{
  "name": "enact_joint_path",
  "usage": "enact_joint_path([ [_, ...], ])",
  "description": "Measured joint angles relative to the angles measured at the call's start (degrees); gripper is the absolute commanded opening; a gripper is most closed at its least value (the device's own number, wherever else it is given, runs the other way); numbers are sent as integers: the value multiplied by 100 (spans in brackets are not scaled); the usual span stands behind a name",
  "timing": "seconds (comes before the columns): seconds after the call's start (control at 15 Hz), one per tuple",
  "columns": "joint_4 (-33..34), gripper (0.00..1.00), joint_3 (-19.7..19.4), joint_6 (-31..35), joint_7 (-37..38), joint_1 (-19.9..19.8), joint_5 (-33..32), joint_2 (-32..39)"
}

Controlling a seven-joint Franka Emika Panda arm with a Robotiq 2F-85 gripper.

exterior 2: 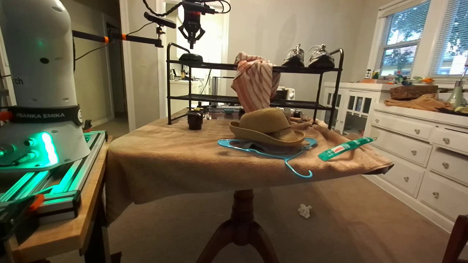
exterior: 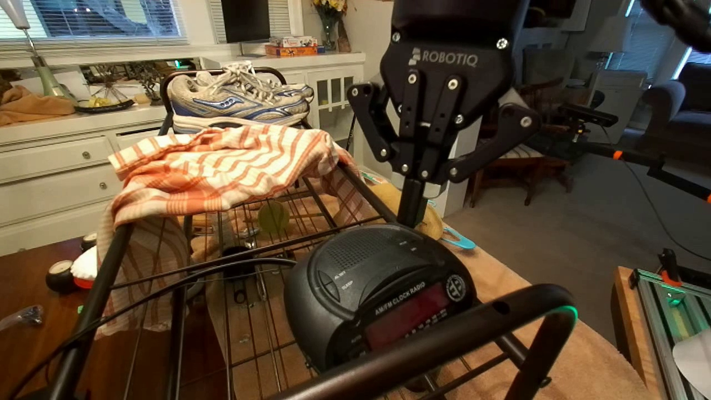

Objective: Press a button on the cooker

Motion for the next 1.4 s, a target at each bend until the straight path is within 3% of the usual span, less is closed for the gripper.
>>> enact_joint_path([
  [1.4,-60,0,21,249,12,-9,-85,186],
])
